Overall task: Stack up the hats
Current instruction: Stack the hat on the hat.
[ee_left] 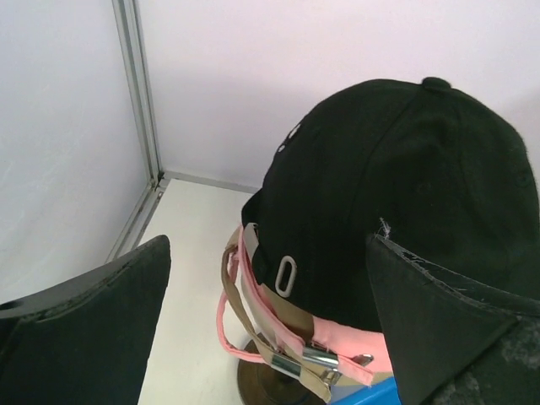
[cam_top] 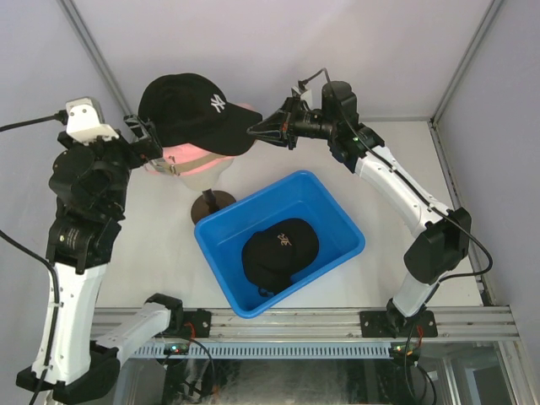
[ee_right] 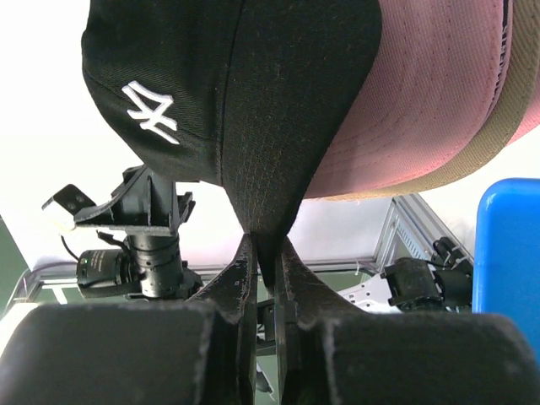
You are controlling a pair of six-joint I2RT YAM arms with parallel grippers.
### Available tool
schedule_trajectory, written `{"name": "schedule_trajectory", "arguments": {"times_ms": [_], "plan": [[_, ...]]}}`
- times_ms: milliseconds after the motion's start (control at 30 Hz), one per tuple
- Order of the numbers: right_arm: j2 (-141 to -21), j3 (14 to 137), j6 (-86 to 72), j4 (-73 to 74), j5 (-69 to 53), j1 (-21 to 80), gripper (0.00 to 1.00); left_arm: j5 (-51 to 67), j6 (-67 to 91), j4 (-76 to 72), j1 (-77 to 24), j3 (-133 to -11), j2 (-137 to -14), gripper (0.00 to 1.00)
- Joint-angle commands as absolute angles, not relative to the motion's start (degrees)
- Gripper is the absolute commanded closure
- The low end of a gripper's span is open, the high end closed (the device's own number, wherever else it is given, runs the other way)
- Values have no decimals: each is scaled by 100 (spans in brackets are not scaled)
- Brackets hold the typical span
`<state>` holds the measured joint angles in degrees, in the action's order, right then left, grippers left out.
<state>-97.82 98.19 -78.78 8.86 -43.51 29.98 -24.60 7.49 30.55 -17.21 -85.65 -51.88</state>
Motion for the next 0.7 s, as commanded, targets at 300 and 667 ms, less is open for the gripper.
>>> {"name": "schedule_trajectory", "arguments": {"times_ms": [300,667], "plan": [[-9626,9894,-7799,1193,-4420,3019,100,-174,1538,2818,-456,-8628,-5292,7],[-9559,9905,-7799,1202,-4399,3086,100,1291,1999,2474,93,-8450,-5454,49]]}}
